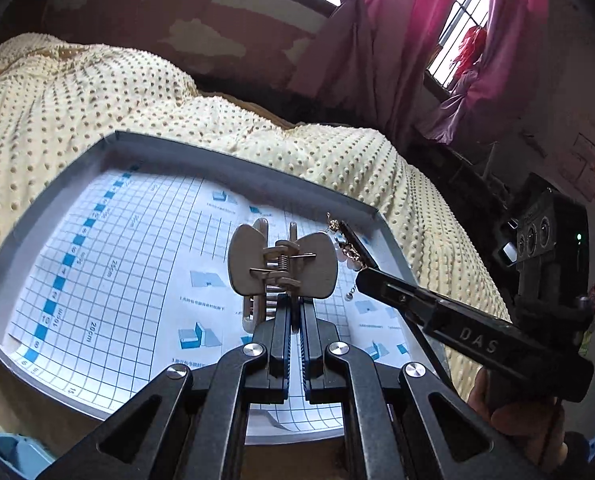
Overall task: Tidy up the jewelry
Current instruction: 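Carry both items into the grey tray and open both tools to release them, then withdraw both open tools from the tray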
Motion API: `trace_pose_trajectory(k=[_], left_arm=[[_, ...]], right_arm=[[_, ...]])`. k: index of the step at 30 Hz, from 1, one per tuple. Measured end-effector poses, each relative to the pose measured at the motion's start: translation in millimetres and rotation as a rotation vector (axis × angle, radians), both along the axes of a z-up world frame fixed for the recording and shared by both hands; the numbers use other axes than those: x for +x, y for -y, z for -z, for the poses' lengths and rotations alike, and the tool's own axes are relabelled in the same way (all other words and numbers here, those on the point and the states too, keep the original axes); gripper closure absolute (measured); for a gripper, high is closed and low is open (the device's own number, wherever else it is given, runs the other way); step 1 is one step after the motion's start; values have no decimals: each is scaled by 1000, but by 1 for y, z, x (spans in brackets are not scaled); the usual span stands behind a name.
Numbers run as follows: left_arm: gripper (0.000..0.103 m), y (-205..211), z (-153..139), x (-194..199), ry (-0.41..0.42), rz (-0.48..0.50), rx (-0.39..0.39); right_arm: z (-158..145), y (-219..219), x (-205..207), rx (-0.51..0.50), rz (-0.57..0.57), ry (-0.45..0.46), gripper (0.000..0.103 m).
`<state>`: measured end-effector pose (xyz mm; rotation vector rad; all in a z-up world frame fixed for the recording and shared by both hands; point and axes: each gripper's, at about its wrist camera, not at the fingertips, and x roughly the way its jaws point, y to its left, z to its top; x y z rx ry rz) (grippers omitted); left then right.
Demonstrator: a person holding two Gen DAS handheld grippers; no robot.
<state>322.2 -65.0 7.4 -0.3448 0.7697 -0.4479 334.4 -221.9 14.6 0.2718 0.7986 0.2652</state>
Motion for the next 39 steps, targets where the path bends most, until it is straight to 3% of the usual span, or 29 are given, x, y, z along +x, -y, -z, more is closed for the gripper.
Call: trace_pose_trajectory(k=[3, 13, 16, 19, 23, 27, 31, 34, 39], left_arm=[[98, -1, 7, 0, -19, -8, 15], [97, -10, 16, 0, -87, -26, 28], [84, -12, 9, -8, -70, -27, 30], [64, -13, -4, -22, -13, -35, 47], [22, -18, -24, -50, 87, -51, 59], [1, -28, -46, -82, 190, -74, 57], [0, -39, -63, -121, 309, -118, 67], [0, -46, -71, -143, 348, -128, 80], [0, -58, -71, -183, 389, -162, 144]], right_arm=[[12, -6, -1, -66, 2, -18, 98], [18, 8, -14, -46, -1, -17, 93], [12, 15, -23, -50, 16, 0, 83], [3, 22, -39, -42, 36, 39, 74], [-13, 30, -69, -48, 61, 109, 65], [-34, 31, -108, -75, 72, 210, 48], [-50, 29, -149, -101, 84, 291, 25], [-60, 22, -181, -126, 83, 344, 8], [-69, 11, -230, -130, 85, 446, 5]])
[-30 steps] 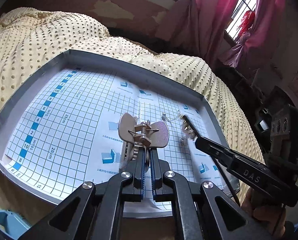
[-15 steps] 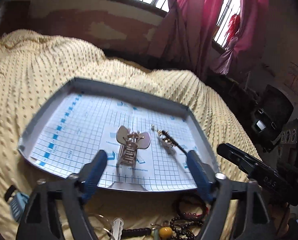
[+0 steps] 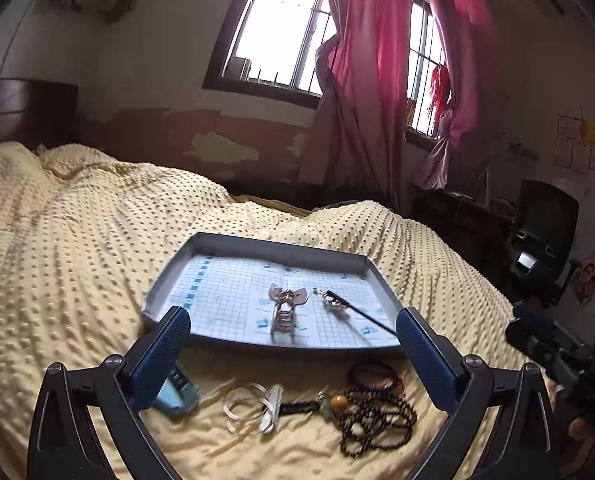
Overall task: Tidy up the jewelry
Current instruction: 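Withdraw both open tools from the tray, then grasp the blue watch strap with the left tool while the right tool grasps the silver hoop rings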
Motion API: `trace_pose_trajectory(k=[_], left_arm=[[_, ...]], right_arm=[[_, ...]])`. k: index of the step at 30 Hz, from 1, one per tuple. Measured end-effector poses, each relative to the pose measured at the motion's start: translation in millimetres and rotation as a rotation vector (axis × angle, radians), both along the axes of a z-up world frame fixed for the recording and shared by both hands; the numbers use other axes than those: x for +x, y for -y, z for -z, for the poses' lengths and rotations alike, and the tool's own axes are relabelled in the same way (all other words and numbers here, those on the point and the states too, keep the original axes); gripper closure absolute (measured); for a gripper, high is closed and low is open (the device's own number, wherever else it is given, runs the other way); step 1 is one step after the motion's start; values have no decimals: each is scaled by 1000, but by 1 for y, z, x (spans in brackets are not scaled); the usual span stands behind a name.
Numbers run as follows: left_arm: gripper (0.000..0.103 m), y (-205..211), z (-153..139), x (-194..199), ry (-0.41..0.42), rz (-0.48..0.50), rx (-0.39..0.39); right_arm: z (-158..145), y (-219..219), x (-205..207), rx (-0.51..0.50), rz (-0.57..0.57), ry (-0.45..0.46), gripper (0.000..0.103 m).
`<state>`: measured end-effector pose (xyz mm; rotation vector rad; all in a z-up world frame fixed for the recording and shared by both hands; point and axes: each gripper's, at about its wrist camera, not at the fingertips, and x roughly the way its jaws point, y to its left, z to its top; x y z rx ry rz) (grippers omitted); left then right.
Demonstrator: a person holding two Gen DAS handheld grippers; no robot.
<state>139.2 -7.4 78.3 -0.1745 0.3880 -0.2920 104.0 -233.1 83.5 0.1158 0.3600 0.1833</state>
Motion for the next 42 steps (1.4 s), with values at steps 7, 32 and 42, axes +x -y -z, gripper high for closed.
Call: trace_pose_trajectory(k=[7, 32, 42], left_arm=[[0, -17, 19, -48, 26, 11, 19], [0, -42, 84, -71, -184, -4, 136], [8, -58, 80, -50, -200, -26, 91]], right_arm=[[8, -20, -46, -18, 15, 69, 5], [83, -22, -84, -14, 20, -156, 3], [87, -34, -52, 18, -65, -203, 4]])
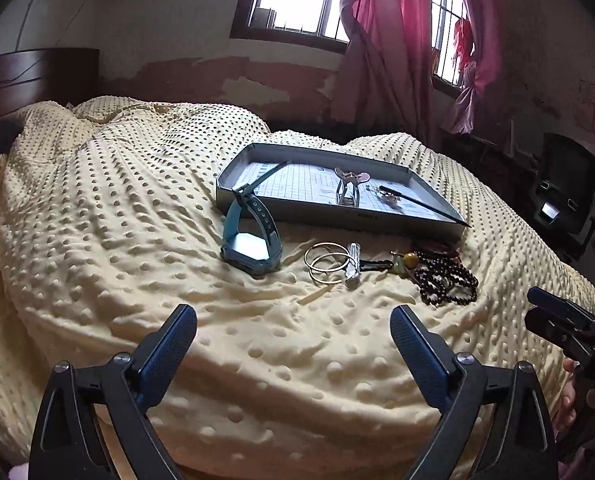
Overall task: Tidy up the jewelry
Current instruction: 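Grasp the blue watch strap with the left tool while the right tool grasps the silver hoop rings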
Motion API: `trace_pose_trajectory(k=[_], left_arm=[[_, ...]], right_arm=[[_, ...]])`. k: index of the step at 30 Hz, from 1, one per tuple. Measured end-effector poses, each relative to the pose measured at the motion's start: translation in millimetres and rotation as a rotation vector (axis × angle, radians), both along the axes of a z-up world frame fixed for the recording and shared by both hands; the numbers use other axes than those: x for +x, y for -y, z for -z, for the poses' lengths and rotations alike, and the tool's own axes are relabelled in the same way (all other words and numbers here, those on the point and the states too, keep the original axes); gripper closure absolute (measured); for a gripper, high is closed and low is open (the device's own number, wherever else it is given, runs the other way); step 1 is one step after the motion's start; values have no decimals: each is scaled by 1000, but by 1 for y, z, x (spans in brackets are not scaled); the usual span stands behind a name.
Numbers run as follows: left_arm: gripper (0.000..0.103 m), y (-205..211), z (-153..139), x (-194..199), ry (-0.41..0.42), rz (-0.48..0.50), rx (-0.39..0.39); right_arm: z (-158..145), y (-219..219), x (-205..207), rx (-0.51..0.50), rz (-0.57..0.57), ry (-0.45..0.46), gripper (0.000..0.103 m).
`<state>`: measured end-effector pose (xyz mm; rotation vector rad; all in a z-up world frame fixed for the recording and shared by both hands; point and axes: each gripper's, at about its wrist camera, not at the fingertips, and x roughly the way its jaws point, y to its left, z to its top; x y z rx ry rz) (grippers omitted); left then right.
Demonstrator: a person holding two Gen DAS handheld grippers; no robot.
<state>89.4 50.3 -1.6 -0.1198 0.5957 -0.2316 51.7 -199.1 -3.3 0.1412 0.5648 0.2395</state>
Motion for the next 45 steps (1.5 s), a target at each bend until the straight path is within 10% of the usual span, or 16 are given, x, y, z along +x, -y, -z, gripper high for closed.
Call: trace_pose_trajectory(k=[22, 31, 45], left_arm=[[72, -23, 11, 100, -122, 83, -213], [92, -15, 14, 111, -97, 79, -188], [93, -27, 22, 119, -134, 66, -298]], right_arm=[[0, -73, 96, 29, -209, -99, 69], [-2, -96, 151, -16, -281, -165, 71], [28, -124, 198, -156, -380, -344, 80]])
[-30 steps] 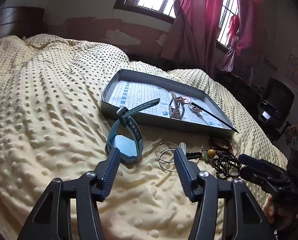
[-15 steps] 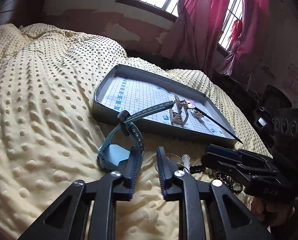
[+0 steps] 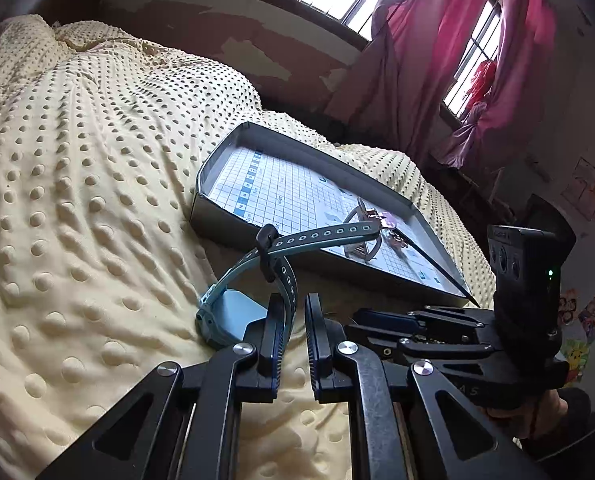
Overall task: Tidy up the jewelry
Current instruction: 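Grasp the blue watch strap with the left tool while the right tool grasps the silver hoop rings, then lower the blue watch into the tray with the left tool while the right tool drops the hoop rings there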
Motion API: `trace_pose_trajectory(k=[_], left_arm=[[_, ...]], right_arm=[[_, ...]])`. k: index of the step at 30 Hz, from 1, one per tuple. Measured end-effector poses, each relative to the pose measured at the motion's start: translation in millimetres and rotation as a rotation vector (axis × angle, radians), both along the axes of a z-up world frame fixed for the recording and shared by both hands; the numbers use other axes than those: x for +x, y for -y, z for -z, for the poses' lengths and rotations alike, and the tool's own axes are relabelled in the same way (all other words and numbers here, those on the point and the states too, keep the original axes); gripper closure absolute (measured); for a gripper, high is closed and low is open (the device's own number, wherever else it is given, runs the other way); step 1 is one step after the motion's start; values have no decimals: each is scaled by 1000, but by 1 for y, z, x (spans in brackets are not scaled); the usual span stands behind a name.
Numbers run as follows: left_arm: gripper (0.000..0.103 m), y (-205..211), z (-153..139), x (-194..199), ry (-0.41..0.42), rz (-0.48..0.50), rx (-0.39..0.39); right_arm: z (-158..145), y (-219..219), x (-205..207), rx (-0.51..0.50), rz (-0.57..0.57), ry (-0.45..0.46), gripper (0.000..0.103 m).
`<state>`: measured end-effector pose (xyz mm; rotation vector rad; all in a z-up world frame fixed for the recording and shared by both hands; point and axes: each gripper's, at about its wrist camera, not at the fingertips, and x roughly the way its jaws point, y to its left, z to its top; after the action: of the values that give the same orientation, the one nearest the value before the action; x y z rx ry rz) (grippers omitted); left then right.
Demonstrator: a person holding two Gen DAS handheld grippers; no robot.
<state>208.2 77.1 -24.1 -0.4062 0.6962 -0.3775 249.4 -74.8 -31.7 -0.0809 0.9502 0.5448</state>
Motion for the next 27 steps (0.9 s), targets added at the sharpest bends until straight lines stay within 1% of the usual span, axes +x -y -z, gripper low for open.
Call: trace_pose_trajectory(k=[4, 8, 10, 13, 19, 27], left_arm=[[93, 2, 4, 6, -16, 6, -10], [93, 4, 5, 10, -13, 13, -4], [97, 4, 5, 8, -7, 8, 0], [97, 3, 3, 4, 6, -4, -1], [98, 2, 2, -4, 27, -28, 12], [99, 3, -2, -15, 47, -27, 9]], right_arm=[[3, 0, 1, -15, -14, -17, 80], [2, -2, 4, -2, -12, -27, 87], [3, -2, 4, 11, -8, -35, 91], [4, 1, 3, 30, 5, -40, 94], [-4, 7, -5, 74, 35, -5, 98], [-19, 16, -16, 128, 72, 54, 99]])
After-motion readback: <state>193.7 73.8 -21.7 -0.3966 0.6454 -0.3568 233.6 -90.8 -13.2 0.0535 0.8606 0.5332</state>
